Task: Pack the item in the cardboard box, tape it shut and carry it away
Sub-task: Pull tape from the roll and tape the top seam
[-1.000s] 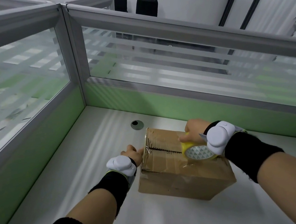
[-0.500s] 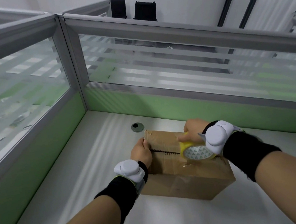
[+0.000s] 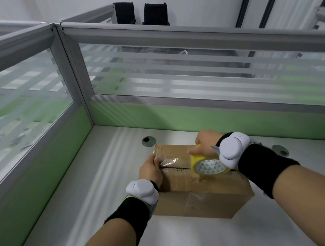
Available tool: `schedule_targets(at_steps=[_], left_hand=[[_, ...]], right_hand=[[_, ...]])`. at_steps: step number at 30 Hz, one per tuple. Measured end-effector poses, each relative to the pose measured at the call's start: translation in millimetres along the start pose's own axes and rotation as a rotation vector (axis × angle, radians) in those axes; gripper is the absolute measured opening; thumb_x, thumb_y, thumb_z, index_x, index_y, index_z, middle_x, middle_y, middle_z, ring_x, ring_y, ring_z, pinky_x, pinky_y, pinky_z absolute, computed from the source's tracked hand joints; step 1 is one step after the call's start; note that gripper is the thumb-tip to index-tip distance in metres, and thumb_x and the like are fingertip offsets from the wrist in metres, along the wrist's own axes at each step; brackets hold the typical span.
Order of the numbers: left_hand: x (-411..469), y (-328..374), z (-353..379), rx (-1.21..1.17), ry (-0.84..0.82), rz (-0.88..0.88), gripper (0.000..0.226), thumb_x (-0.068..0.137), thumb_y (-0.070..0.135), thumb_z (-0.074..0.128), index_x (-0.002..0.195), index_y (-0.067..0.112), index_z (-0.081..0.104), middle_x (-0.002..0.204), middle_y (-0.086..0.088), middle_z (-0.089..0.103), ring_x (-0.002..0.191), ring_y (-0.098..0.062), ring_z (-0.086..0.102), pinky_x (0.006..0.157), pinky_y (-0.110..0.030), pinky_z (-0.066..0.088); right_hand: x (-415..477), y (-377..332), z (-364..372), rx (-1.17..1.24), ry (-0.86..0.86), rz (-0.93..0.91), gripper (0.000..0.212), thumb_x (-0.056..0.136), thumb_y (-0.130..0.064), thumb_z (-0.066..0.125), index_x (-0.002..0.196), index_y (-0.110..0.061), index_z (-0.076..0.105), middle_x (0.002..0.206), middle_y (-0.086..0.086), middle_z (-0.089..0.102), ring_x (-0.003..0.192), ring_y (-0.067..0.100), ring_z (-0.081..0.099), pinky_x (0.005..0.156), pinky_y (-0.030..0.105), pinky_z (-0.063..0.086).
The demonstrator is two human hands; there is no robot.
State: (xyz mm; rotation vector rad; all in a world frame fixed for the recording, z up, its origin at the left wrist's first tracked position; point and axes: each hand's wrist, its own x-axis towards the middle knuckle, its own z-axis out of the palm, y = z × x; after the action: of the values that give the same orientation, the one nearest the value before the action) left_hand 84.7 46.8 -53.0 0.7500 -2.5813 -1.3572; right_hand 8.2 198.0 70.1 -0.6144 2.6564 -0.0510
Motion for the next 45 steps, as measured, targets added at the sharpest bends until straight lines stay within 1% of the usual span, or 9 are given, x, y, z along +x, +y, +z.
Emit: schedule_targets(at_steps=[6,11,17,20,23,28,34,39,45], left_hand=[[-1.6,2.6,-2.9,0.028,0.01,0.004,0.033,0.099,0.026,0.031,0.118,0.014,0.056,0.114,-0.014,0.064,0.105,-0.034,0.055,0.074,-0.026,0.031],[-4.1,1.7,-4.7,0.073,-0.063,-0.02,0.04,0.1,0.032,0.025,0.111,0.006,0.054,0.114,-0.017,0.061,0.104,-0.034,0.054,0.078,-0.03,0.033],[-4.3,3.4,-3.4,0.112,-0.043,-0.026,0.037,0.099,0.028,0.029,0.111,0.005,0.055,0.115,-0.018,0.062,0.107,-0.036,0.054,0.08,-0.031,0.035],[-4.0,1.4,-2.0,0.12,-0.026,-0.031,0.036,0.099,0.028,0.029,0.111,0.005,0.055,0.115,-0.019,0.062,0.106,-0.035,0.055,0.076,-0.03,0.033],[-4.0,1.2,-0.7,0.132,-0.019,-0.024,0.037,0.099,0.028,0.029,0.111,0.004,0.055,0.115,-0.02,0.061,0.106,-0.036,0.054,0.081,-0.032,0.037],[-1.8,-0.9,-0.5,0.146,-0.022,-0.018,0.038,0.099,0.028,0.028,0.105,0.003,0.055,0.113,-0.022,0.061,0.104,-0.039,0.054,0.082,-0.035,0.038],[-0.4,-2.7,2.3,0.159,0.008,0.004,0.037,0.099,0.027,0.029,0.106,0.003,0.056,0.114,-0.023,0.061,0.104,-0.04,0.053,0.076,-0.032,0.032],[-0.6,-2.2,1.9,0.16,0.008,0.016,0.038,0.099,0.028,0.028,0.106,0.004,0.056,0.113,-0.022,0.062,0.104,-0.04,0.054,0.08,-0.036,0.038],[-0.9,-2.7,2.9,0.131,0.014,0.006,0.036,0.099,0.027,0.029,0.1,0.003,0.057,0.108,-0.021,0.063,0.1,-0.039,0.055,0.073,-0.032,0.031]], right_hand=[[-0.2,-0.3,0.7,-0.005,-0.001,-0.014,0.053,0.086,-0.038,0.056,0.052,-0.014,0.025,0.054,0.002,0.023,0.049,0.018,0.022,0.049,0.027,0.018],[-0.2,3.6,1.8,0.002,0.014,-0.03,0.054,0.086,-0.041,0.056,0.051,-0.013,0.026,0.053,0.003,0.024,0.048,0.018,0.022,0.049,0.028,0.018],[-0.2,16.6,7.4,0.063,0.062,-0.086,0.061,0.088,-0.055,0.049,0.05,-0.014,0.024,0.051,0.001,0.023,0.048,0.018,0.022,0.05,0.03,0.016],[-1.4,28.7,10.1,0.142,0.08,-0.139,0.06,0.091,-0.056,0.041,0.051,-0.015,0.022,0.053,0.001,0.022,0.049,0.017,0.02,0.052,0.03,0.015],[-3.8,44.3,15.0,0.268,0.088,-0.142,0.057,0.092,-0.056,0.036,0.052,-0.017,0.025,0.053,0.0,0.025,0.049,0.015,0.023,0.052,0.028,0.018],[-4.9,51.5,24.9,0.368,0.127,-0.125,0.059,0.089,-0.059,0.038,0.049,-0.018,0.026,0.051,0.0,0.027,0.048,0.015,0.025,0.054,0.028,0.021],[0.3,42.0,25.6,0.251,0.166,-0.113,0.06,0.091,-0.055,0.04,0.048,-0.016,0.022,0.05,0.0,0.023,0.047,0.016,0.022,0.052,0.029,0.018],[6.8,43.9,21.1,0.115,0.141,-0.052,0.059,0.088,-0.055,0.045,0.046,-0.017,0.03,0.049,0.001,0.032,0.046,0.017,0.03,0.048,0.028,0.021],[3.5,54.1,17.4,-0.041,0.122,0.044,0.052,0.082,-0.056,0.044,0.049,-0.016,0.037,0.054,0.002,0.042,0.048,0.019,0.039,0.051,0.026,0.03]])
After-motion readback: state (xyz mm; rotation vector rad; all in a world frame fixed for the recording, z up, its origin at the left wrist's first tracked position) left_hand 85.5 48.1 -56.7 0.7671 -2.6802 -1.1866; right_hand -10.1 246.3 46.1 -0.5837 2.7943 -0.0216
